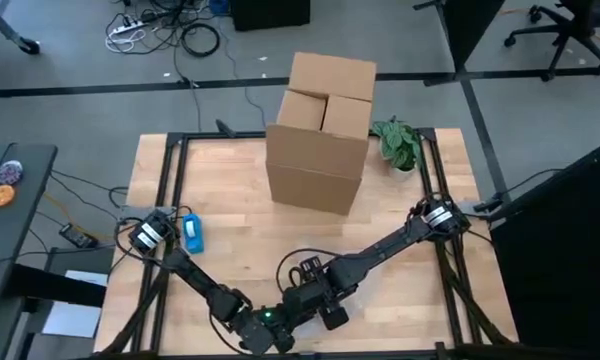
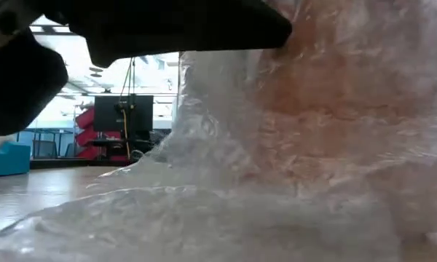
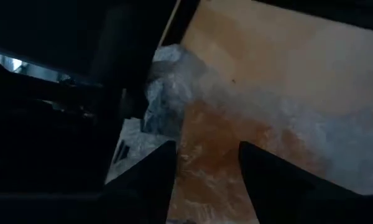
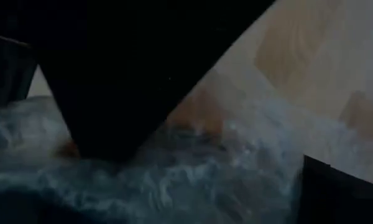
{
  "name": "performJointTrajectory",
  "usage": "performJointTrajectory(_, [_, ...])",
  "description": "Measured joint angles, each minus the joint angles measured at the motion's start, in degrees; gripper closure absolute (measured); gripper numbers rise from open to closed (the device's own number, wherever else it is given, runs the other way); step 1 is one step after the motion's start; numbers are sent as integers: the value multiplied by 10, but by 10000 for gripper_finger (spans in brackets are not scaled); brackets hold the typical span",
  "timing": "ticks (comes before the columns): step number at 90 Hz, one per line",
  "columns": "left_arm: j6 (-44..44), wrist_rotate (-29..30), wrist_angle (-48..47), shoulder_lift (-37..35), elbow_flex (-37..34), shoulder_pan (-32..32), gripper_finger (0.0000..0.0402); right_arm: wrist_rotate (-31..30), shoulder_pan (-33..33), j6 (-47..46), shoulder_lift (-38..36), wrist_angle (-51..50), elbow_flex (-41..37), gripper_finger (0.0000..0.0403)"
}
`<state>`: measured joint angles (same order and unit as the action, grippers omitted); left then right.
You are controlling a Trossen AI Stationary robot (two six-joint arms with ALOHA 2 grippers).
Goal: Wrap mug
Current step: Wrap the orange mug using the transparent bubble wrap
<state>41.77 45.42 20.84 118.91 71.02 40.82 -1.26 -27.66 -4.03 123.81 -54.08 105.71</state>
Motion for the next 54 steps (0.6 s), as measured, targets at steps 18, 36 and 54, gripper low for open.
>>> performJointTrajectory(18, [-29,-11,-6,0,0,1,240,0,-2,-16,-11,-26,0,124])
performJointTrajectory(36, [-49,-15,-11,1,0,1,240,0,-6,-50,-39,-65,0,125])
performJointTrajectory(54, [-79,-24,-24,2,-1,1,240,0,-13,-94,-76,-100,2,126])
